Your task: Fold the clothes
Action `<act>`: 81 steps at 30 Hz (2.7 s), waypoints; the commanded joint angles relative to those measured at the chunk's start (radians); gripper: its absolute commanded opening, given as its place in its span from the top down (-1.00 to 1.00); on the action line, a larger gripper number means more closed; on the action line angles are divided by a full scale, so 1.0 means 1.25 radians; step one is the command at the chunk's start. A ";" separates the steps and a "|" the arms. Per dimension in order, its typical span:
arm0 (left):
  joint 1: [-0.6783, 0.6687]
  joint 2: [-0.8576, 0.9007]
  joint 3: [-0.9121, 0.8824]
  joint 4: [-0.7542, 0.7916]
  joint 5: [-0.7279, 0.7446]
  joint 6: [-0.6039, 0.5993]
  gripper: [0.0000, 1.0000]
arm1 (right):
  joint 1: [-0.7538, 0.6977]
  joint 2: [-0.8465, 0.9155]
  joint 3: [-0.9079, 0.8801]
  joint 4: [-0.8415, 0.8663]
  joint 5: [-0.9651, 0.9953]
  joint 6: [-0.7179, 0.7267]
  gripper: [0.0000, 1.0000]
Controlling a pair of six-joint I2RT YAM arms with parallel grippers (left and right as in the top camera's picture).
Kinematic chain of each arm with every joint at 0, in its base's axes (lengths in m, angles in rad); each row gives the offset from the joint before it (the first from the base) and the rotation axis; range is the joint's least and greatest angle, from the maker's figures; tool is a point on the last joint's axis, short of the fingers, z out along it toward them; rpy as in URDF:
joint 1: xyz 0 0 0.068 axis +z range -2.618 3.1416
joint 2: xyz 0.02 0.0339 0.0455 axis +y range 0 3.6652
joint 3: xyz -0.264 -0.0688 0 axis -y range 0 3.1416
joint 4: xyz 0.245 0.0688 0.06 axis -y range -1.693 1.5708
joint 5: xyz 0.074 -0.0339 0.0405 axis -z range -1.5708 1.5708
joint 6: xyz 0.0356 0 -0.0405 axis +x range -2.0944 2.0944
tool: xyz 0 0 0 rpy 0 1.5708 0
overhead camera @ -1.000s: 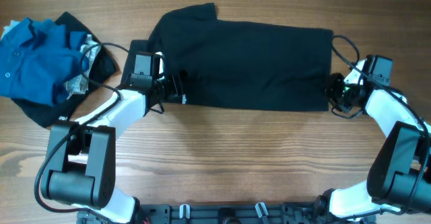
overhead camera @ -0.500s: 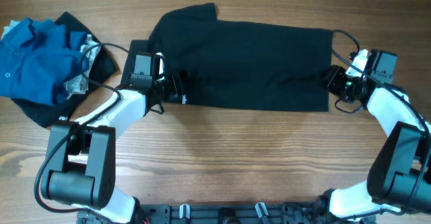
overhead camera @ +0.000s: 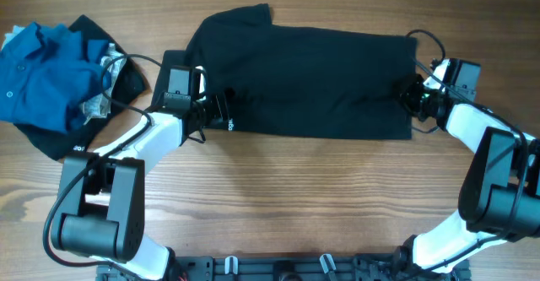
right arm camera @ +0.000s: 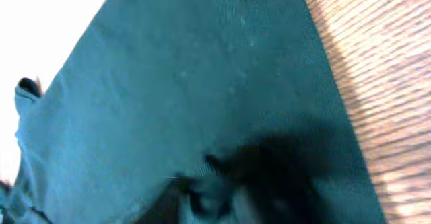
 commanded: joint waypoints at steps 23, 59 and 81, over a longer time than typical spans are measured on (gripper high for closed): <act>0.004 0.008 0.006 -0.001 -0.011 0.013 -0.53 | -0.049 -0.326 0.010 -0.545 0.075 0.042 0.91; 0.004 0.008 0.006 0.002 -0.010 0.013 -0.53 | -0.048 -0.293 0.009 -0.502 0.168 0.087 -0.46; 0.004 0.008 0.006 0.002 -0.010 0.013 -0.62 | -0.048 -0.065 -0.020 -0.310 0.063 -0.152 0.31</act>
